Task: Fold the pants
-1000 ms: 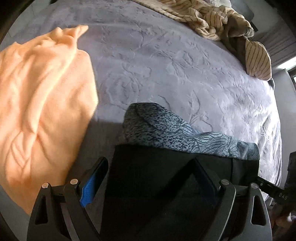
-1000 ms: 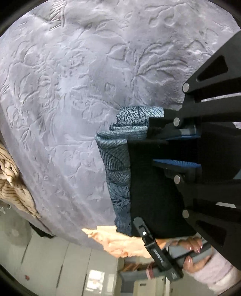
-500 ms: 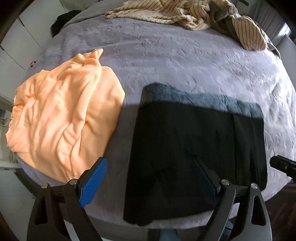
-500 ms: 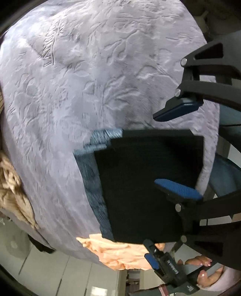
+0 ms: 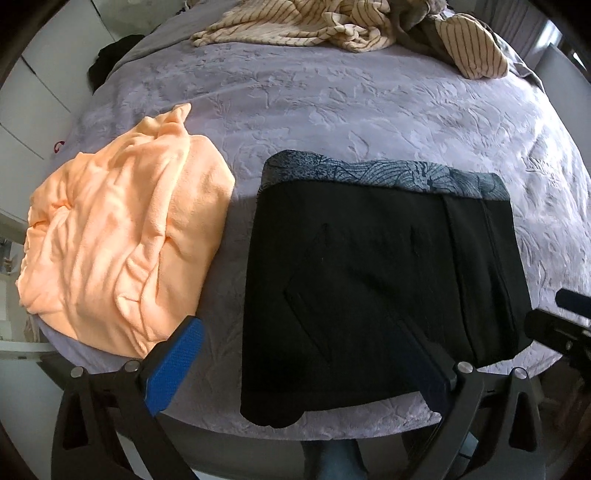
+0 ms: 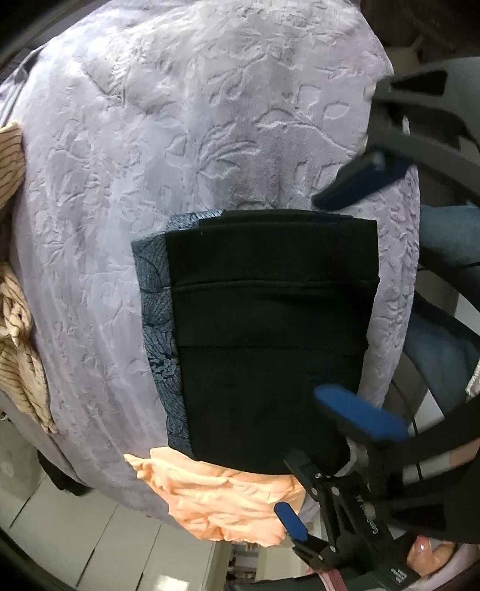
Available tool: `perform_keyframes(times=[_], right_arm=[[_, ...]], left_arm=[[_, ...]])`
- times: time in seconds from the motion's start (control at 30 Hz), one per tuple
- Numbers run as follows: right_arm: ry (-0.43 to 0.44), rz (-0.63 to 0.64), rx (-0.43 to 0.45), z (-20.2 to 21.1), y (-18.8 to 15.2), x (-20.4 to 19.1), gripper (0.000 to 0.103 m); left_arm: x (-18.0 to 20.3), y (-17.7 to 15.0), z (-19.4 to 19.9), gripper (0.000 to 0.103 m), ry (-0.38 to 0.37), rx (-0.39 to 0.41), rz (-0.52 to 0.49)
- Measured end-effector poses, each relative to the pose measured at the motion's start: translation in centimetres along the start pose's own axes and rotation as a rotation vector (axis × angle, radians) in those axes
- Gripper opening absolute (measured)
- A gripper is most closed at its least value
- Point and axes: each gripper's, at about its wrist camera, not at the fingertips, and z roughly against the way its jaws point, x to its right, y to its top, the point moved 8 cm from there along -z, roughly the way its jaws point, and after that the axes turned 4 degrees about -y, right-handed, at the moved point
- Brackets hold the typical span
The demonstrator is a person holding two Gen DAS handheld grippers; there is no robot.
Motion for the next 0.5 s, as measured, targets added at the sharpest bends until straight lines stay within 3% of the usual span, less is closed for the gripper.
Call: perform_keyframes(times=[0.13,0.5], right_arm=[[-0.062,0.013,0.027,0.4,0.0,0.14,0.103],[-0.096,-0.022,-0.003,0.09,-0.95,0.25,0.103]], left_arm=[[0.02,-0.16,0.18,0.103,0.006,0.001,-0.005],[0.13,-0.61,0.81,0.103,0.009,0.015,-0.009]])
